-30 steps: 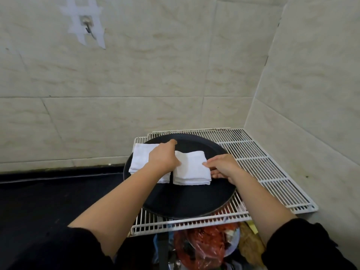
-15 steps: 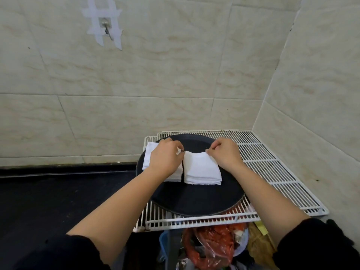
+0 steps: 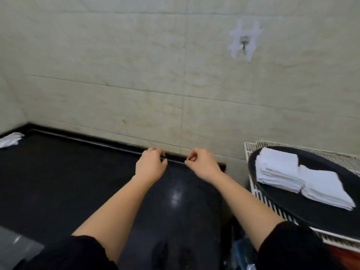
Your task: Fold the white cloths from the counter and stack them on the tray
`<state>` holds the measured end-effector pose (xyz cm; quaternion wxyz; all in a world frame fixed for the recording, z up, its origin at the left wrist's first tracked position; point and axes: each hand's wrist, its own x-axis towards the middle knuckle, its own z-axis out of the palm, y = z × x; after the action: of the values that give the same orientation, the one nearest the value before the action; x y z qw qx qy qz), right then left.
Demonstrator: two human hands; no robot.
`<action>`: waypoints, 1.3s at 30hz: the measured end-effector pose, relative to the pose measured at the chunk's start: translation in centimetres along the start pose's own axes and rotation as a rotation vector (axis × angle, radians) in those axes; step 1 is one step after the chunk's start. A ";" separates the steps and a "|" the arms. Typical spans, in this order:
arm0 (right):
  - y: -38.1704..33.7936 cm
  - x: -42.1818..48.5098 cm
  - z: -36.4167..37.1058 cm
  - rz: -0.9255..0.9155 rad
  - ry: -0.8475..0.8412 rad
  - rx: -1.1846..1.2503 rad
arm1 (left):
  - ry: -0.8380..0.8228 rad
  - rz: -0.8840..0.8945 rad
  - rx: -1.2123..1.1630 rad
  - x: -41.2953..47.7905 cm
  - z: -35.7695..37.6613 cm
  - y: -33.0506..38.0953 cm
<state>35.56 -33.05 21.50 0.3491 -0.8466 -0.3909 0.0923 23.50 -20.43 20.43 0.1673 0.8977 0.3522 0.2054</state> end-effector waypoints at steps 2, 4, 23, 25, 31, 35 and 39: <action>-2.5 0.3 4.4 -0.006 -0.066 -0.034 | -0.034 -0.066 0.070 -0.8 -1.4 -4.9; -6.3 0.7 10.0 -0.005 -0.120 -0.035 | -0.044 -0.133 0.107 -1.9 -4.1 -11.1; -34.3 12.0 43.1 -0.205 -0.464 -0.074 | 0.067 -0.540 0.082 -0.4 -19.3 -49.6; -36.8 14.5 46.1 -0.209 -0.487 -0.060 | 0.069 -0.566 0.079 1.6 -20.4 -53.2; -43.3 20.8 53.7 -0.199 -0.541 -0.067 | 0.054 -0.597 0.076 7.9 -23.1 -61.9; -46.5 23.9 57.8 -0.185 -0.552 -0.070 | 0.031 -0.600 0.056 11.7 -23.9 -67.2; -49.5 27.9 62.5 -0.146 -0.558 -0.087 | 0.000 -0.599 0.042 15.8 -24.3 -73.3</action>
<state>-1.96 41.95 11.37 0.1969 -0.7723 -0.5355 0.2795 -19.12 45.43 12.67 0.2017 0.7569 0.6057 0.1396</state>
